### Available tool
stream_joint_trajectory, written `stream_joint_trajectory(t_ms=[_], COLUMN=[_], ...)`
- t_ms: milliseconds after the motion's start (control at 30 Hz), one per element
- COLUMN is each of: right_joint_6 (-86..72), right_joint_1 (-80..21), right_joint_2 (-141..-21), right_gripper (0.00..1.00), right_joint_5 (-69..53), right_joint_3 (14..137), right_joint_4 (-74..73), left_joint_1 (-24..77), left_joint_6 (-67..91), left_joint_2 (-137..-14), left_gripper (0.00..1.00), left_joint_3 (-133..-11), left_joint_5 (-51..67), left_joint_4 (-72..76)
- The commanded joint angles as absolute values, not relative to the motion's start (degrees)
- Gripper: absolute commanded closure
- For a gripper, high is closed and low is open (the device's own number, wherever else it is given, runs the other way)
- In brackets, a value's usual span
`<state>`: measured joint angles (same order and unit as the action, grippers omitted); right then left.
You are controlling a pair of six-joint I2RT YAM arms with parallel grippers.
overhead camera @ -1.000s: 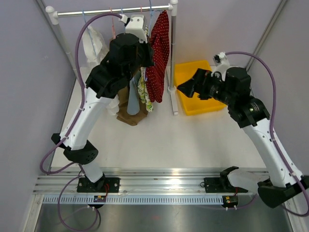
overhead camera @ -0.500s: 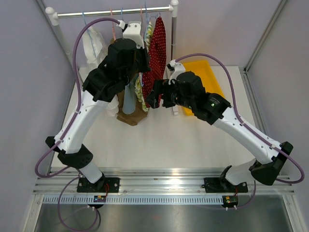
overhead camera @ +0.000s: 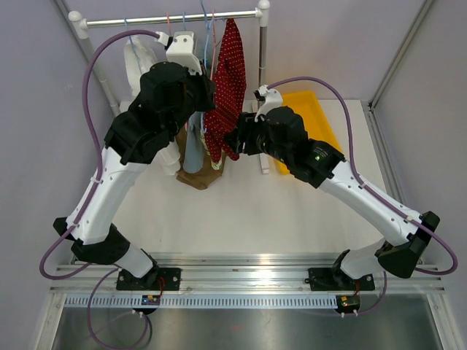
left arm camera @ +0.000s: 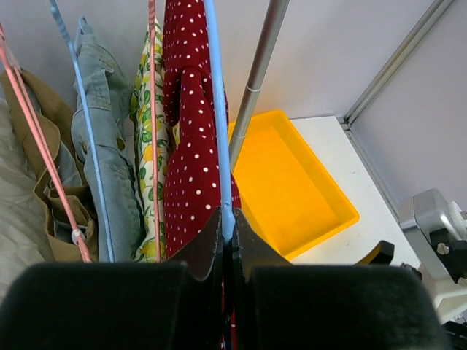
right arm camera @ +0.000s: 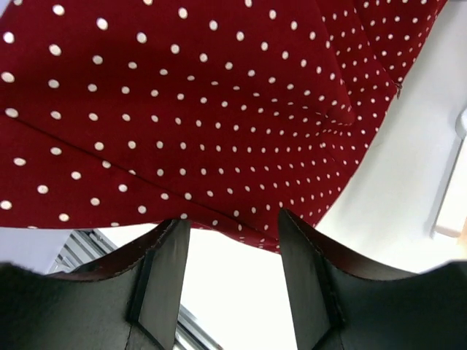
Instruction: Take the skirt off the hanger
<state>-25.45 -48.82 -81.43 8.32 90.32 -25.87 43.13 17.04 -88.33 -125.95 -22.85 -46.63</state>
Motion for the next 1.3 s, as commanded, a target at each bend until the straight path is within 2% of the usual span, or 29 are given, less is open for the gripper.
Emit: stream_joint_trajectory(t_ms=[0,200,267,300,333,367,400,433,533,667,800,900,1000,1133,1267], right_joint_6=[-25.40,-26.63,-26.98,-27.24,-27.25,-27.33,-27.33,-27.25,-26.72,-26.63,-30.74,-35.83,-41.20,-42.80,-40.26], right_joint_1=[-49.22,-49.31,-49.48,-49.48,-49.48,-49.48,-49.48,-49.48,-49.48,-49.48,-49.48,-49.57,-49.48,-49.48,-49.48], right_joint_2=[-80.86,-82.00,-82.53,-82.53,-82.53,-82.44,-82.27,-82.00,-78.85,-68.31,-56.71,-47.06,-42.47,-37.97,-39.19], right_gripper=[0.41,0.40,0.48,0.54,0.71,0.80,0.95,1.00,1.00,1.00,1.00,1.00,1.00,1.00,1.00], right_joint_5=[8.26,3.52,1.25,0.71,0.27,0.26,0.52,1.14,4.21,9.04,13.53,15.20,16.08,18.10,21.96], right_joint_3=[89.04,88.42,87.98,87.54,87.19,86.93,86.23,85.79,81.93,73.32,54.03,43.73,37.47,36.12,41.46], right_joint_4=[-19.26,-14.60,-12.41,-11.70,-10.91,-10.29,-10.37,-10.46,-10.11,-12.83,-14.58,-17.74,-19.24,-21.44,-23.99], left_joint_1=[43.42,43.42,43.42,43.42,43.42,43.42,43.42,43.42,43.42,43.33,43.33,43.24,43.24,43.24,43.24], left_joint_6=[17.75,18.81,19.07,19.16,19.25,19.34,19.34,19.25,18.72,16.35,14.07,13.62,13.89,14.06,14.41], left_joint_2=[-86.04,-85.61,-85.26,-85.08,-84.99,-84.99,-84.90,-84.82,-84.38,-83.58,-83.58,-83.67,-83.58,-84.02,-84.55], left_gripper=[1.00,1.00,1.00,1.00,1.00,1.00,1.00,1.00,1.00,1.00,1.00,1.00,1.00,1.00,1.00], left_joint_3=[-125.69,-124.20,-123.84,-123.66,-123.66,-123.75,-123.75,-123.66,-123.75,-124.36,-126.82,-127.62,-127.70,-128.32,-128.85], left_joint_5=[-23.99,-23.38,-23.20,-23.12,-23.12,-23.12,-22.94,-22.94,-23.55,-25.92,-28.56,-29.44,-29.71,-29.53,-29.88], left_joint_4=[-39.90,-39.20,-38.67,-38.67,-38.67,-38.76,-38.67,-38.93,-39.72,-40.95,-42.36,-42.80,-42.71,-42.98,-43.68])
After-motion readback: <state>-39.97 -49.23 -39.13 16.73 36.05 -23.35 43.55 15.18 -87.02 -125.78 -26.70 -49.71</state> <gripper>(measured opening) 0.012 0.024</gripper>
